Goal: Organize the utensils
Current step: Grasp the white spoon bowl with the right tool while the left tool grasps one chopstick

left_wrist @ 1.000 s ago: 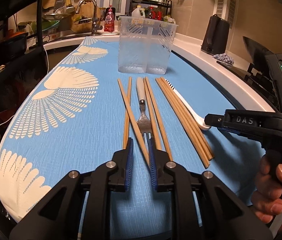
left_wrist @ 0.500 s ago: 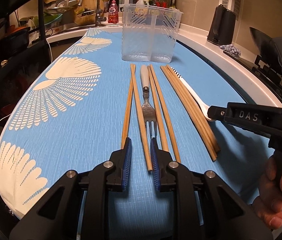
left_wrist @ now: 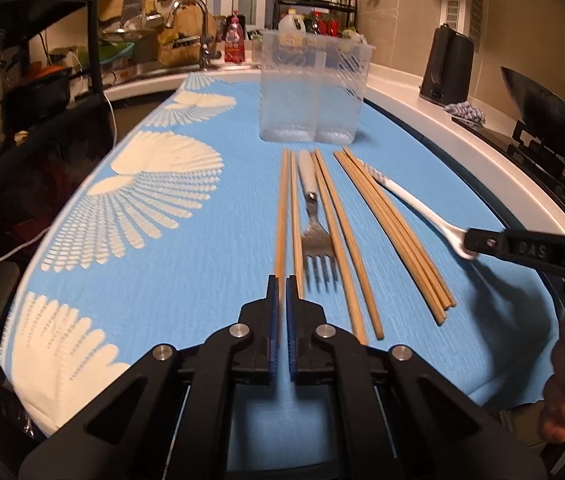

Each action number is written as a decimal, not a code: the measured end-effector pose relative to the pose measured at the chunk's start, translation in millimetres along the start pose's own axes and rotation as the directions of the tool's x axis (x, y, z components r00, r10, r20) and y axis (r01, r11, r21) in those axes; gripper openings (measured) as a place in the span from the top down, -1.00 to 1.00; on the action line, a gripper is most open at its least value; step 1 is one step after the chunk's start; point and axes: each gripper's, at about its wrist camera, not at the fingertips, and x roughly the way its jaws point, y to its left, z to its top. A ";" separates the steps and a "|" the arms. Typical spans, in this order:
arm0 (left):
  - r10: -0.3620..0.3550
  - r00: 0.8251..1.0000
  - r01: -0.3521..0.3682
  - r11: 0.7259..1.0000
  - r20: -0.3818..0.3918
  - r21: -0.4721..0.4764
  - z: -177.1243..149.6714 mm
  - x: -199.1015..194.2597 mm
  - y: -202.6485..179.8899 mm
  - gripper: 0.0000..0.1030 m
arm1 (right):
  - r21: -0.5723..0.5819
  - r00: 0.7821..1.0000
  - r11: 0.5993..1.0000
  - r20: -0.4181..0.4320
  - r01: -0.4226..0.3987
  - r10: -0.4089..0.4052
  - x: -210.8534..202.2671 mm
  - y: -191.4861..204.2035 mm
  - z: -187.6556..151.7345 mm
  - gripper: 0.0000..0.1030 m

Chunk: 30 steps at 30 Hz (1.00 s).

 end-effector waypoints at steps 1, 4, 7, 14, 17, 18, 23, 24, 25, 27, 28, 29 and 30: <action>0.011 1.000 -0.011 1.000 0.011 0.000 0.7 -1.4 1.8 0.92 | -0.015 1.000 1.000 0.009 0.017 -0.017 -1.7 -2.0 -1.0 0.83; -0.001 1.000 0.001 1.000 0.028 -0.006 1.1 -3.2 4.8 0.92 | -0.052 0.999 0.998 0.023 0.041 -0.040 -0.9 -7.7 -6.0 0.82; -0.018 0.999 0.017 1.000 0.031 0.016 -0.7 -3.1 0.3 0.69 | -0.062 1.000 0.998 0.019 0.025 -0.024 3.4 -10.4 -10.9 0.66; -0.003 1.000 0.003 1.000 -0.017 0.003 -7.4 9.9 8.8 0.65 | -0.065 0.999 0.998 0.045 0.027 -0.024 4.9 -5.5 -17.7 0.58; -0.007 1.000 0.007 0.999 -0.018 0.031 -11.6 10.4 3.5 0.67 | -0.061 0.998 0.998 0.050 0.026 -0.023 4.5 -4.4 -19.2 0.62; -0.004 1.000 0.005 0.999 -0.021 0.047 -13.5 11.3 0.8 0.67 | -0.062 0.998 0.998 0.053 0.028 -0.024 4.0 -3.3 -20.4 0.62; 0.001 1.000 -0.001 0.998 -0.010 0.069 -16.3 10.6 -1.8 0.75 | -0.074 0.997 0.997 0.070 0.036 -0.030 2.1 1.6 -25.5 0.63; 0.001 1.000 -0.001 0.997 -0.006 0.076 -17.2 10.3 -2.8 0.80 | -0.081 0.997 0.996 0.075 0.040 -0.034 1.6 3.7 -27.0 0.63; 0.002 1.000 -0.001 0.997 -0.002 0.083 -17.8 10.0 -3.9 0.90 | -0.087 0.996 0.995 0.079 0.042 -0.036 1.4 5.1 -27.7 0.63; 0.002 1.000 -0.002 0.997 0.001 0.083 -17.9 9.6 -4.0 0.90 | -0.098 0.996 0.994 0.081 0.041 -0.033 1.0 7.8 -28.2 0.63; 0.002 1.000 -0.002 0.997 0.002 0.074 -17.3 9.3 -2.0 0.90 | -0.094 0.996 0.995 0.080 0.036 -0.029 0.6 6.9 -27.5 0.63; 0.004 1.000 -0.005 0.998 0.004 0.064 -16.6 9.1 0.1 0.90 | -0.085 0.996 0.996 0.082 0.035 -0.028 -0.1 5.2 -27.0 0.63; 0.013 1.000 -0.013 0.999 0.006 0.049 -15.8 8.8 3.5 0.90 | -0.074 0.996 0.997 0.084 0.036 -0.030 -0.5 2.7 -26.9 0.63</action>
